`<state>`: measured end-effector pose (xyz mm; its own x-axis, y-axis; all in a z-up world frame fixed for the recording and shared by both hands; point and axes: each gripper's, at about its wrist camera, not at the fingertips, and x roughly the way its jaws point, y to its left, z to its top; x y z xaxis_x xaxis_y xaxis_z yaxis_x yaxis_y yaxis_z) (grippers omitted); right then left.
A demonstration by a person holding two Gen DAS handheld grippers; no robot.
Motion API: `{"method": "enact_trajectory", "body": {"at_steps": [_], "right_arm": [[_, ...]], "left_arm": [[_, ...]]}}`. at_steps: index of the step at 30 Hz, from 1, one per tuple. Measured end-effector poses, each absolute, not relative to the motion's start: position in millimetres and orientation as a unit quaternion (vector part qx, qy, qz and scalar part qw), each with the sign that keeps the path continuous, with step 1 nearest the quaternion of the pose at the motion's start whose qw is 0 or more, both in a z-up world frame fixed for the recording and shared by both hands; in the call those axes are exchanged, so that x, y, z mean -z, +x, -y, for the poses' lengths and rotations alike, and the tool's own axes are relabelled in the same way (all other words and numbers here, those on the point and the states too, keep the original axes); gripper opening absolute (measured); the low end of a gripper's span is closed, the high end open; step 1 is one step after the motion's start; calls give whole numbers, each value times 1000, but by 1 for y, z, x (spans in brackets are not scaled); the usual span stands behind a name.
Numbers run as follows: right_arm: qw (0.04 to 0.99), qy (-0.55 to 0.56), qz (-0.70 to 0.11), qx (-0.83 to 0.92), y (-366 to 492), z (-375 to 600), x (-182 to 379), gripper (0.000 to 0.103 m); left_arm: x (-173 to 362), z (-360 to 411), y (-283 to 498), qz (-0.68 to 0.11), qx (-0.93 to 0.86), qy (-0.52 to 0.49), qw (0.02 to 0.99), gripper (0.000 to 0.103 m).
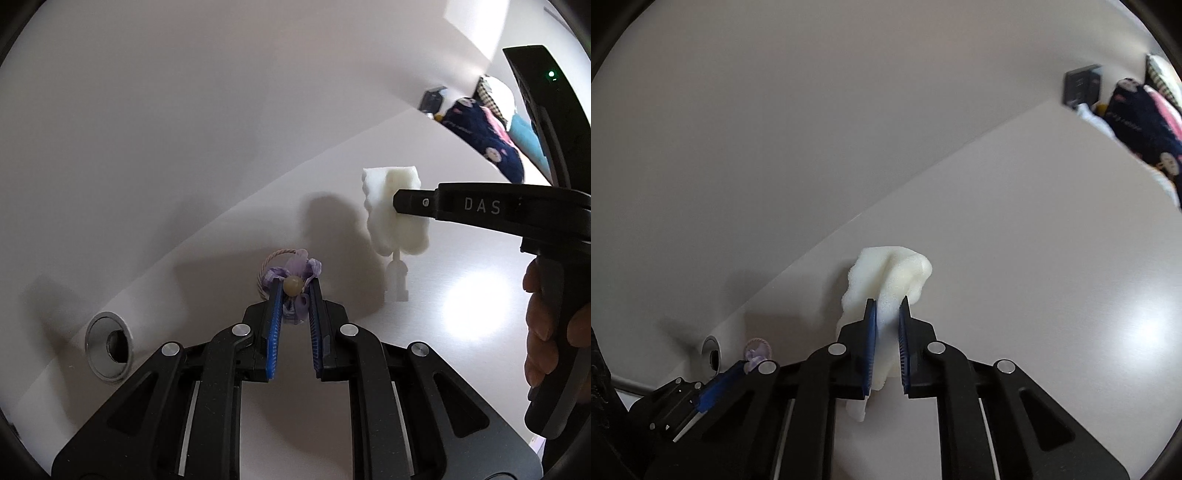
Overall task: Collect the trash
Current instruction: 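Grasp the white foam sponge with the right tool while the left tool holds the tag, then carry the sponge stick in both tools over the black bin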
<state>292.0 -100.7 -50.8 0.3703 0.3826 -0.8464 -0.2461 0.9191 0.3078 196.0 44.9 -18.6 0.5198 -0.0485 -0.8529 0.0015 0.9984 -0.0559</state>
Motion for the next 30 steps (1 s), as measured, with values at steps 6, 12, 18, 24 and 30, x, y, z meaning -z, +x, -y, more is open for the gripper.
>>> {"method": "enact_trajectory", "body": {"at_steps": [6,12,18,24,30], "right_arm": [[838,71,-513,-171,277,141,32,12],[851,87,-497,-143,254,195,7,12],[861,104,-485,-109,225,247,-11,12],[869,123,-473,-74,198,302,-25,12],[874,141,-463,-37,172,357,-34,12]], "left_arm": [[5,-19,187,-482,36,-14,875,13],[-9,24,176,-476,66,-2,877,13],[-18,77,169,-471,102,16,876,13],[-24,128,161,-469,140,34,872,14],[-27,182,150,-469,183,51,863,14]]}}
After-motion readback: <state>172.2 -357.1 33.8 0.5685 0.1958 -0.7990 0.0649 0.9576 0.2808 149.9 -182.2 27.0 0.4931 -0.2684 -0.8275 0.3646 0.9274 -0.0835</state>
